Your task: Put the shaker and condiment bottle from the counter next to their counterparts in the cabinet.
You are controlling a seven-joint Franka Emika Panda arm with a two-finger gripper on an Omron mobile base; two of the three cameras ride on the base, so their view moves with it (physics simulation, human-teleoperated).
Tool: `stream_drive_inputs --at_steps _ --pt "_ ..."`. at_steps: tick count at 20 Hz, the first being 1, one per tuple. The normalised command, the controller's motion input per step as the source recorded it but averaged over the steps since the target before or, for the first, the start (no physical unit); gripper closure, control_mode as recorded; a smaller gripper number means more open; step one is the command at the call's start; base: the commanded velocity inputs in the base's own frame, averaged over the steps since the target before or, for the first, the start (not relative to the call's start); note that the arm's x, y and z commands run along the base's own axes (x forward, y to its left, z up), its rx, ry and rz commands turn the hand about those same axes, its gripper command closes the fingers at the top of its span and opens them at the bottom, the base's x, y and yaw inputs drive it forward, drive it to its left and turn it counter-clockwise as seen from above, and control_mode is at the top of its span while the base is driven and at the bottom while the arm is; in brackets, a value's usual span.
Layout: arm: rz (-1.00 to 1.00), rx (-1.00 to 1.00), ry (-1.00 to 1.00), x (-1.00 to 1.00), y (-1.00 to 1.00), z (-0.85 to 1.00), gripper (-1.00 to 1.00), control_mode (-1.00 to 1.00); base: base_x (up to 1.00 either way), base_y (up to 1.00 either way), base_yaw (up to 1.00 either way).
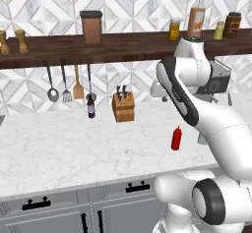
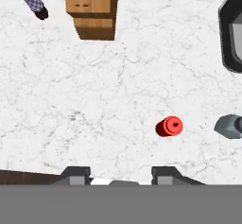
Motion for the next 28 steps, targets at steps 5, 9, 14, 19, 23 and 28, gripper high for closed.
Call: stream_drive_inputs --at_steps 5,9,14,19,23,28 --pt "0.01 0.00 -0.02 -0.07 -0.06 -0.10 -1.00 -1.00 0.00 0.00 0.00" --pt "0.00 0.00 -0.02 -0.37 -0.06 -0.34 -1.00 -1.00 0.00 0.00 0.00" --pt "0.00 0.00 0.00 -0.59 -0.09 -0.41 -1.00 -1.00 0.00 0.00 0.00" --pt "0.00 0.00 0.00 -0.38 -0.08 -0.17 -1.00 -1.00 0.00 0.00 0.00" --pt "0.00 0.00 0.01 0.44 -0.35 -0.04 -1.00 -1.00 0.00 0.00 0.00" --pt "0.00 0.00 0.01 0.31 -0.13 0.00 -1.00 -1.00 0.00 0.00 0.00"
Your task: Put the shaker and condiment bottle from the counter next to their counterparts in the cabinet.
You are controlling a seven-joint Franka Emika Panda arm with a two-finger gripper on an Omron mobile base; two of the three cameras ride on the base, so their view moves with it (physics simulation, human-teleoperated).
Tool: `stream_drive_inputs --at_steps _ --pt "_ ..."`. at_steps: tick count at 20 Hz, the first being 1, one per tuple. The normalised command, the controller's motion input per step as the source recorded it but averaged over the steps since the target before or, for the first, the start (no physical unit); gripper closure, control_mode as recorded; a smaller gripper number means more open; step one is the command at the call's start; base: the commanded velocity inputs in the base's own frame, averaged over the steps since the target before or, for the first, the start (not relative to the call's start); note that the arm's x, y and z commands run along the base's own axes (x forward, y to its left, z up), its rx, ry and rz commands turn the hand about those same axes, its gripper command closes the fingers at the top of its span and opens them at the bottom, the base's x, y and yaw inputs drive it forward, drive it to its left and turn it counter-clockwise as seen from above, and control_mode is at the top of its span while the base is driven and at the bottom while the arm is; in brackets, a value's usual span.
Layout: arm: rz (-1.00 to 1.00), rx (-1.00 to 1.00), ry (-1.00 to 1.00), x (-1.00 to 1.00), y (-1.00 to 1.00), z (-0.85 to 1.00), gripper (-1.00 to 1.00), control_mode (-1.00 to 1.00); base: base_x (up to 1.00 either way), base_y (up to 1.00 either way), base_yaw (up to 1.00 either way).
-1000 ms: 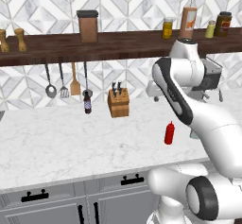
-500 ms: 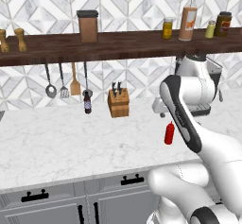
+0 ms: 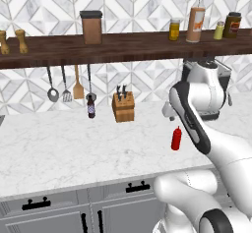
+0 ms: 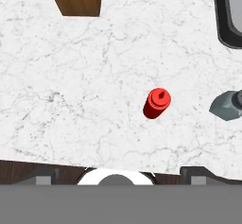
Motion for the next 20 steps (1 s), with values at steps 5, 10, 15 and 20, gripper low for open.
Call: stream_drive_inputs --at_steps 5,10,15,20 --pt "0.00 0.00 -0.08 -0.08 -0.05 -0.17 -1.00 -1.00 0.00 0.00 0.00" --pt "0.00 -0.02 -0.01 -0.24 -0.20 -0.54 -1.00 -1.00 0.00 0.00 0.00" --pt "0.00 0.00 -0.02 -0.16 -0.05 -0.12 -1.00 -1.00 0.00 0.00 0.00" --pt "0.00 -0.03 0.00 -0.16 -0.30 -0.49 -1.00 -1.00 0.00 0.00 0.00"
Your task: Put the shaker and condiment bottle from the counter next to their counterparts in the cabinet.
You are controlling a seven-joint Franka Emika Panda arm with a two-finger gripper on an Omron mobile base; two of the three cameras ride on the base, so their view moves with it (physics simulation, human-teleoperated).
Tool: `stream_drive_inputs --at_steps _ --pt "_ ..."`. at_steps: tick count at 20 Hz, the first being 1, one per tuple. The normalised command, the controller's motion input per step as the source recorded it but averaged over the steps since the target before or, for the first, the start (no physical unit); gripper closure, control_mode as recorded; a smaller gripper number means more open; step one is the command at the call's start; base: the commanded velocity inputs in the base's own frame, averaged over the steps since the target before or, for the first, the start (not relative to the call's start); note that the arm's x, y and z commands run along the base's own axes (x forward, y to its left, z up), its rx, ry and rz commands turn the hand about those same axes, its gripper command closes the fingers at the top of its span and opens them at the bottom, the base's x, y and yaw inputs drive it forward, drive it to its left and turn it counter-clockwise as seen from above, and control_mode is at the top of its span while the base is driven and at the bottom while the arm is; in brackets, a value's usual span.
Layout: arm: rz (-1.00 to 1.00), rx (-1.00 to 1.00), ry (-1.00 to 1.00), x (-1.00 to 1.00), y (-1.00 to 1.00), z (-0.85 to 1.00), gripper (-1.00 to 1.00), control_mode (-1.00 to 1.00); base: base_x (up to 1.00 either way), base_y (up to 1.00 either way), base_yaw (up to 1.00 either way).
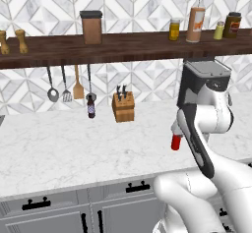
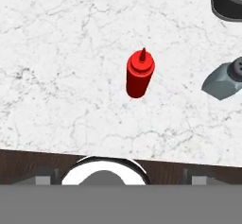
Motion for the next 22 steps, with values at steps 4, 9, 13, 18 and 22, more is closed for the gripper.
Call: stream_drive_inputs --at_steps 4,9,13,18,22 --pt "0.00 -0.01 0.00 -0.15 -0.13 -0.26 -1.00 -1.00 0.00 0.00 0.00" --pt "0.00 0.00 -0.03 0.14 -0.11 -0.14 -1.00 -1.00 0.00 0.00 0.00" --pt "-0.01 0.00 -0.04 0.44 -0.17 -0.07 -1.00 -1.00 0.00 0.00 0.00" --pt "-0.01 0.00 -0.01 0.09 0.04 0.00 -1.00 -1.00 0.00 0.00 0.00" --pt "0.00 0.00 -0.02 0.20 0.09 0.00 -1.00 -1.00 0.00 0.00 0.00"
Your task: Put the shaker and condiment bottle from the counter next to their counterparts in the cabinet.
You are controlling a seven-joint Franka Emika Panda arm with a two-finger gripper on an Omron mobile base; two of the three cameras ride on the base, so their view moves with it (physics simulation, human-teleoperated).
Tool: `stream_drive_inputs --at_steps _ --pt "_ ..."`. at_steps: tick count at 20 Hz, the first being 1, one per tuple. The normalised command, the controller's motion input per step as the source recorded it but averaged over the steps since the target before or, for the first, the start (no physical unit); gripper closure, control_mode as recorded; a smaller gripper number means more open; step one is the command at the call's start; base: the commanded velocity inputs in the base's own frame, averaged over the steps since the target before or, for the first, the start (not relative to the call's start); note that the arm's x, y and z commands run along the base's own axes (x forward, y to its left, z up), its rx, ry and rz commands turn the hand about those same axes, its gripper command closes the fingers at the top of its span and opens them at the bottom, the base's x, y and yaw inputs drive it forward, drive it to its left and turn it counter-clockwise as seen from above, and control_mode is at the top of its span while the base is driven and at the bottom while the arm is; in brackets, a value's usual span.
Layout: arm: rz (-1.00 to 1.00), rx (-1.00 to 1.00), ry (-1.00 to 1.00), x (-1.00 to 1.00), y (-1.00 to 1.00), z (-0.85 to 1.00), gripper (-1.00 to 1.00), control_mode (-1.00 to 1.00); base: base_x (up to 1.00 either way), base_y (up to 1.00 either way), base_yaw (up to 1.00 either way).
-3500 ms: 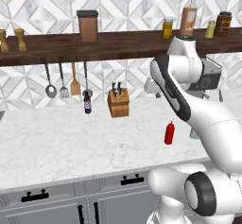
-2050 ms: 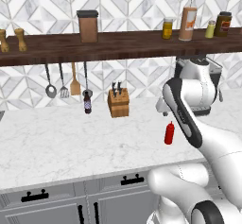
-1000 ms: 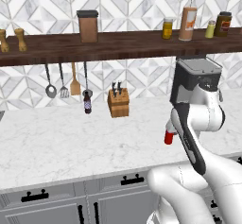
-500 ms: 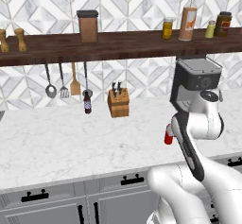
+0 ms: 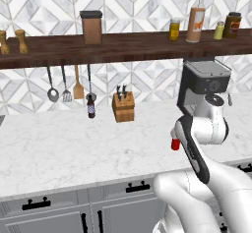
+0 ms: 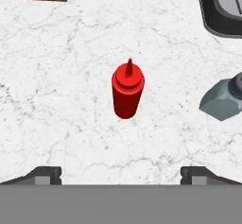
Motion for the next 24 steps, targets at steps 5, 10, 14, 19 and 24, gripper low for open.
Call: stream_drive_inputs --at_steps 5,10,14,19,24 --pt "-0.01 0.00 0.00 0.30 0.07 0.00 -1.00 -1.00 0.00 0.00 0.00" --pt "0.00 0.00 0.00 0.05 0.00 0.00 -1.00 -1.00 0.00 0.00 0.00" --pt "0.00 0.00 0.00 0.39 0.00 0.00 -1.00 -1.00 0.00 0.00 0.00" --pt "0.00 0.00 0.00 0.17 0.00 0.00 -1.00 -1.00 0.00 0.00 0.00" --pt "0.00 0.00 0.00 0.03 0.00 0.00 -1.00 -1.00 0.00 0.00 0.00"
